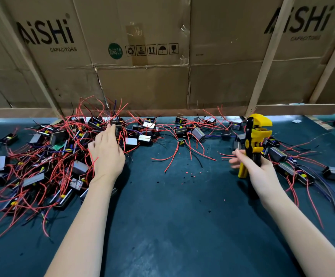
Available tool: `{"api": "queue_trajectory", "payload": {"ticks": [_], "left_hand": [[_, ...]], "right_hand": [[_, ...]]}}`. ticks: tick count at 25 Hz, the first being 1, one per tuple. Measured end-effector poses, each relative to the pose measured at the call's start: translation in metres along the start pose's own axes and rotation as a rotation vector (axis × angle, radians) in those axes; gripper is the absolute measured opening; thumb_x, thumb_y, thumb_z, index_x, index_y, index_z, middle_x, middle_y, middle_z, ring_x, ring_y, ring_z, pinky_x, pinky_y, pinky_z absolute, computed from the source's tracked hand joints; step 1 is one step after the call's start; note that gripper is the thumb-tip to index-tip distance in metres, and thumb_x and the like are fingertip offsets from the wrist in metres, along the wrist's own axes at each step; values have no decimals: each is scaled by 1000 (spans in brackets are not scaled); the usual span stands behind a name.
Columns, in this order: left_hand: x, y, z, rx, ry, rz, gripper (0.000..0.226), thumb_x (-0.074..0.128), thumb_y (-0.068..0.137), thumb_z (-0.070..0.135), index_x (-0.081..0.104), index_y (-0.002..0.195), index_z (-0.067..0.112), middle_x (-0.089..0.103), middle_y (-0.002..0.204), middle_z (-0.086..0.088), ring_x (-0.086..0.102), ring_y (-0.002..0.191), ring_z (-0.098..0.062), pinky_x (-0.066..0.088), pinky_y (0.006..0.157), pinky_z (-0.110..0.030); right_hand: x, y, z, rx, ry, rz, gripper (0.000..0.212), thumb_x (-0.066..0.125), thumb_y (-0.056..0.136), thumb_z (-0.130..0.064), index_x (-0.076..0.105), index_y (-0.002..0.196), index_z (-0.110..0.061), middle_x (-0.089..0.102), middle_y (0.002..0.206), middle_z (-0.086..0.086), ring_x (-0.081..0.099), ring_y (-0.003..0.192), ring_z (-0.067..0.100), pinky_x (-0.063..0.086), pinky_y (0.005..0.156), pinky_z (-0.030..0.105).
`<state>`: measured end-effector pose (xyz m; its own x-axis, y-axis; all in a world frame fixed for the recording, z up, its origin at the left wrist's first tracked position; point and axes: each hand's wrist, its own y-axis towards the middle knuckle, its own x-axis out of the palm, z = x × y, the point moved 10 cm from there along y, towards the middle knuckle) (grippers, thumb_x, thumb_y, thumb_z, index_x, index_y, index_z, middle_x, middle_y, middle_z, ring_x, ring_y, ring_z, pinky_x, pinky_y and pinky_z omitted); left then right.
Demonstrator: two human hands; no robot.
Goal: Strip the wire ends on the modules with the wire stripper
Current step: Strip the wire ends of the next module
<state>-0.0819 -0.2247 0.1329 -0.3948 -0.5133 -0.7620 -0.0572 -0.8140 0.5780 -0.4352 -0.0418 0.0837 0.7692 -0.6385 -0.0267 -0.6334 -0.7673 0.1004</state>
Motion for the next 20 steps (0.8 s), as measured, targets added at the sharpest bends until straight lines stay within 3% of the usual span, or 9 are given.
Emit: {"api": "queue_trajectory", "payload": {"ticks": [4,7,10,12,16,20], "left_hand": [[-5,1,-4,4,5,33,55,61,86,3,49,139,5,52,127,-19,45,116,-39,37,92,-48],[-10,-2,-5,1,-53,55,34,63,81,-3,64,113,6,52,129,-18,45,116,-38,38,90,-45],[-5,-1,2,36,-18,14,21,64,82,0,58,98,11,60,120,-10,50,111,-36,36,84,-43],[-3,-2,1,28,-12,10,25,66,83,4,55,104,12,60,111,-10,50,106,-34,37,85,-44],[-1,-5,-1,11,-88,-8,49,71,85,11,54,130,5,52,124,-18,46,116,-36,39,96,-46],[-32,-13,10,1,-517,163,34,72,87,15,64,119,7,56,116,-11,55,104,-24,44,95,-34]], "right_hand": [[-3,5,4,27,38,10,26,63,91,-34,68,99,-10,72,87,10,67,82,26,52,82,36],[-3,5,5,36,39,-2,27,64,91,-35,68,100,-9,72,90,13,67,83,26,53,82,36],[-1,5,4,29,30,-13,26,65,90,-34,69,98,-10,72,87,10,66,81,25,52,81,36],[0,5,4,29,29,-18,26,65,90,-34,69,97,-10,72,87,11,66,81,25,52,84,38],[-2,5,4,38,33,-20,29,64,90,-35,69,99,-8,72,87,11,66,81,24,51,89,41],[-2,5,3,44,34,-26,32,64,90,-35,68,102,-6,73,89,13,67,82,24,51,89,40]]}}
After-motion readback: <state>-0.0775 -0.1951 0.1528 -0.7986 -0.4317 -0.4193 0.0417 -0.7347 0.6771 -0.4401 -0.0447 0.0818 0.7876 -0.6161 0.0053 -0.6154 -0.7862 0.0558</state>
